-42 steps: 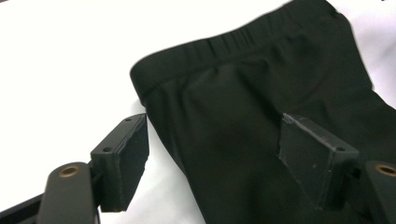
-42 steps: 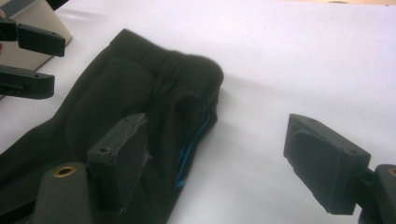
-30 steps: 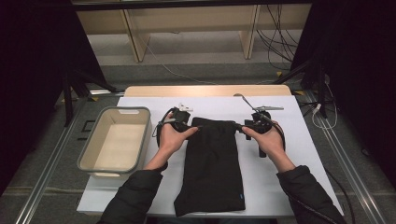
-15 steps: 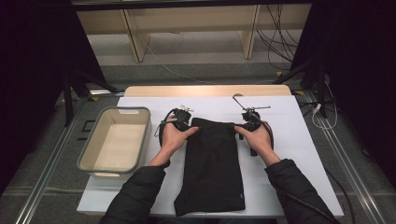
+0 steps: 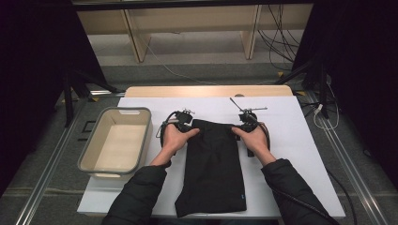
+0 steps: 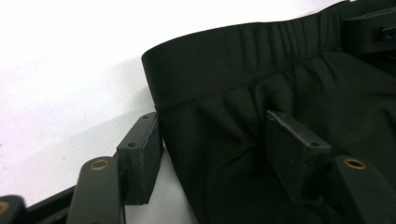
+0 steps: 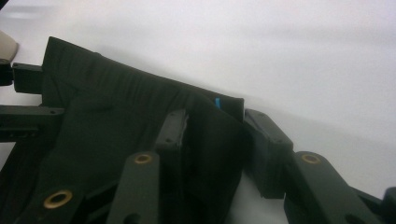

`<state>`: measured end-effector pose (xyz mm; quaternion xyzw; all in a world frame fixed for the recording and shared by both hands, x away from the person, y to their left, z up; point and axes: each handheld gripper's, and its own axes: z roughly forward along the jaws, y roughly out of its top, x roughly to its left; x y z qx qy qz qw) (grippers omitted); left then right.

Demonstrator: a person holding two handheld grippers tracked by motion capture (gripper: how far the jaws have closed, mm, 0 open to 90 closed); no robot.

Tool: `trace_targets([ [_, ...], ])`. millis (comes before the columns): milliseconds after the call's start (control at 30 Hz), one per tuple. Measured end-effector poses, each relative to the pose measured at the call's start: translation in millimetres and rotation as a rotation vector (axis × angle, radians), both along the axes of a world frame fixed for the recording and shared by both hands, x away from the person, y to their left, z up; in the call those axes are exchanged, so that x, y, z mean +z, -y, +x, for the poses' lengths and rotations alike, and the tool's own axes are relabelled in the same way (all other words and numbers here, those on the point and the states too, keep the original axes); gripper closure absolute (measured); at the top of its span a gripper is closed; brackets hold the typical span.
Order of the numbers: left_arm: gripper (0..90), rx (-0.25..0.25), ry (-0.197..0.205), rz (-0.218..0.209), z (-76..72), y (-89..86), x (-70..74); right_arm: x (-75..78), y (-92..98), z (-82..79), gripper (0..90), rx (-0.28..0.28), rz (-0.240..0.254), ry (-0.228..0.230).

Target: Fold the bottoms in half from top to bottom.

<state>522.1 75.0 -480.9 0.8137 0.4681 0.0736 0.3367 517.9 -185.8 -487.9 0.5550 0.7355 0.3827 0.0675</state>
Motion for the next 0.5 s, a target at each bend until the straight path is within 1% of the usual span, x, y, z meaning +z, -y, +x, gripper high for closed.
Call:
trace_targets([
  [33, 39.9, 0.000, 0.001, 0.000, -0.1, 0.1, 0.0, 0.0, -0.7, -0.2, 61.8, 0.001, -0.010, 0.004],
  [100, 45.4, -0.007, 0.008, 0.000, -2.0, 1.8, -0.1, -0.3, -1.1, -0.2, 63.9, -0.006, -0.005, 0.003],
  [133, 50.1, -0.015, 0.015, -0.005, -3.8, 3.9, -0.6, -0.6, -1.3, -0.1, 65.3, -0.014, 0.000, 0.002],
  [200, 60.2, -0.023, 0.014, -0.016, -6.0, 6.4, -1.2, -1.2, -1.4, 0.0, 68.6, -0.024, 0.001, 0.003],
  [233, 61.7, -0.023, 0.019, -0.009, -6.8, 7.4, -1.2, -1.5, -1.6, -0.1, 70.7, -0.027, 0.000, 0.006],
  [267, 63.6, -0.020, 0.017, -0.014, -7.6, 8.1, -1.2, -1.7, -1.9, -0.2, 72.9, -0.028, 0.002, 0.006],
  [400, 74.9, -0.029, 0.020, -0.032, -9.8, 8.9, -0.9, -3.1, -1.2, -0.6, 77.5, -0.039, 0.040, -0.002],
  [433, 77.2, -0.029, 0.023, -0.036, -10.3, 9.1, -0.9, -3.2, -1.5, -1.0, 78.1, -0.037, 0.037, 0.003],
  [500, 78.8, -0.028, 0.030, -0.037, -11.2, 9.4, -0.7, -2.2, -3.0, -2.5, 78.8, -0.031, 0.016, 0.014],
])
